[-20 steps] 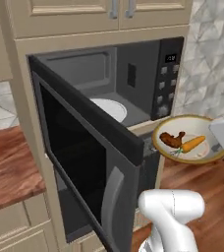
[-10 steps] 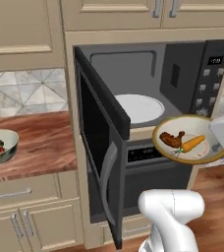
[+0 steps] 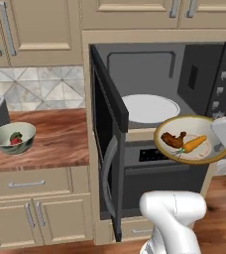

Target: Place the bowl containing the chicken drumstick and carrot in the microwave. Close the microwave door and press the start button to microwave the meal.

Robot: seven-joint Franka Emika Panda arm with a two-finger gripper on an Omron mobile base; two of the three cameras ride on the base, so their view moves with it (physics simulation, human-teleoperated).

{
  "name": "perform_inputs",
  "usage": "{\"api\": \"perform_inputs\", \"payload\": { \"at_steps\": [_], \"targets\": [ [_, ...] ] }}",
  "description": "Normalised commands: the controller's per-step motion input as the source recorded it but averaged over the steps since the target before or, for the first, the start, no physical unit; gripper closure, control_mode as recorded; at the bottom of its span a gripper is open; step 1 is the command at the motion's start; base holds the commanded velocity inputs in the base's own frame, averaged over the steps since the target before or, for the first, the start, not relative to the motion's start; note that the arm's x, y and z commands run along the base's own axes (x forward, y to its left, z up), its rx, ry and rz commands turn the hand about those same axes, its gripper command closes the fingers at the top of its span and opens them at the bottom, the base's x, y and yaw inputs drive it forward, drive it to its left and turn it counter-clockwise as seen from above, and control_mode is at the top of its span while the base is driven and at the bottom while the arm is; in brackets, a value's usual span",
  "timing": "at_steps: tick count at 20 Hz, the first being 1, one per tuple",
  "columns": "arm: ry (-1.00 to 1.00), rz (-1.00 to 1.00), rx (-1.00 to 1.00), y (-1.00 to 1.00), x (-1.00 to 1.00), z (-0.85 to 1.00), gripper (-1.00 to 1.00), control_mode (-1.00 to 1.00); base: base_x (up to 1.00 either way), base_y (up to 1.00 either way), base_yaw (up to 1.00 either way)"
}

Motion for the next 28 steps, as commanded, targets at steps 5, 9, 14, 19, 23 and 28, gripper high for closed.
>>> {"api": "perform_inputs", "payload": {
  "at_steps": [5, 9, 14, 19, 23, 28],
  "targets": [
    [0.00, 0.00, 0.00, 0.00, 0.00, 0.00, 1.00, 1.00, -0.19, -0.22, 0.12],
    [0.00, 0.00, 0.00, 0.00, 0.00, 0.00, 1.00, 1.00, -0.15, -0.21, 0.14],
    [0.00, 0.00, 0.00, 0.00, 0.00, 0.00, 1.00, 1.00, -0.12, -0.45, 0.19],
    [0.00, 0.00, 0.00, 0.00, 0.00, 0.00, 1.00, 1.00, -0.06, -0.40, 0.20],
    [0.00, 0.00, 0.00, 0.00, 0.00, 0.00, 1.00, 1.00, 0.00, 0.02, 0.06],
    [0.00, 0.00, 0.00, 0.01, 0.00, 0.00, 1.00, -1.00, 0.00, 0.14, 0.00]
  ]
}}
